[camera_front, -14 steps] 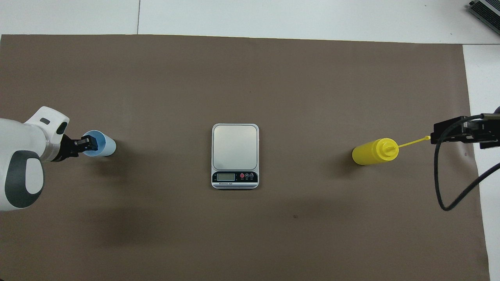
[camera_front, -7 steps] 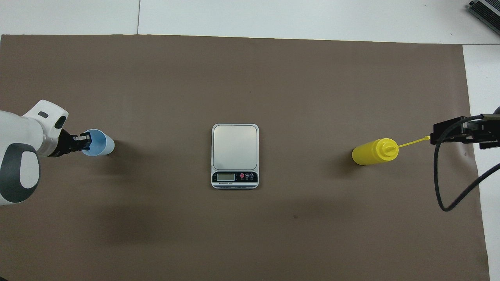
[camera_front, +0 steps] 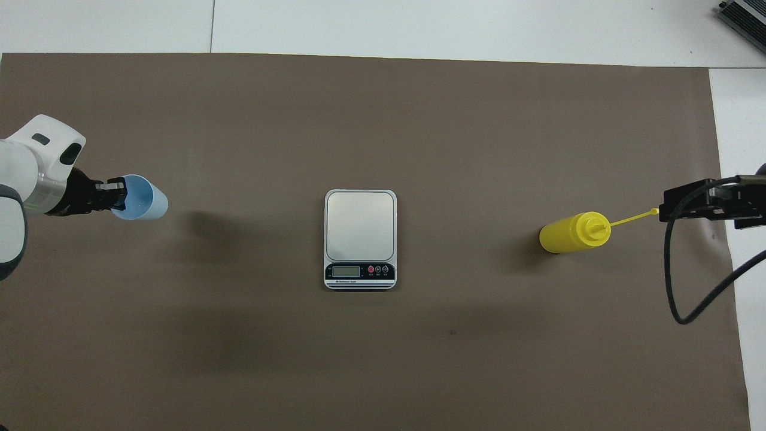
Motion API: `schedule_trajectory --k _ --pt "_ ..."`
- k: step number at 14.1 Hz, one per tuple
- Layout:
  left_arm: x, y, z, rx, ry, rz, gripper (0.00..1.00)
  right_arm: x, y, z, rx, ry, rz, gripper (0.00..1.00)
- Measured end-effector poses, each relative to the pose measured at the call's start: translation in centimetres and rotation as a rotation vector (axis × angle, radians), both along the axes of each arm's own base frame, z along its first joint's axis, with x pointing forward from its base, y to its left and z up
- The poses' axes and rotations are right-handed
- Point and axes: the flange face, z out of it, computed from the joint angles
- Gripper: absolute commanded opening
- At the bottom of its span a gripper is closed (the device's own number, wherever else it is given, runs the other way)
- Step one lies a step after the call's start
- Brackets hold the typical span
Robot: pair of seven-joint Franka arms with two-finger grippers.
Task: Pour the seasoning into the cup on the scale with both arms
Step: 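Lift the blue cup with the left gripper and carry it over the scale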
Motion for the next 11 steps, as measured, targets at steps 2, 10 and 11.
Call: schedule_trajectory --k 2,10,11 --pt "0.1 -4.1 1.3 -0.005 -0.009 0.016 0.00 0.0 0.0 0.0 0.000 0.001 0.000 1.00" --pt "-1.5 -18.5 2.7 -0.089 -0.012 0.016 0.00 0.0 0.0 -0.1 0.000 0.002 0.000 1.00" --pt "-1.6 -19.7 2.7 -0.096 -0.013 0.012 0.00 0.0 0.0 -0.1 0.000 0.002 0.000 1.00"
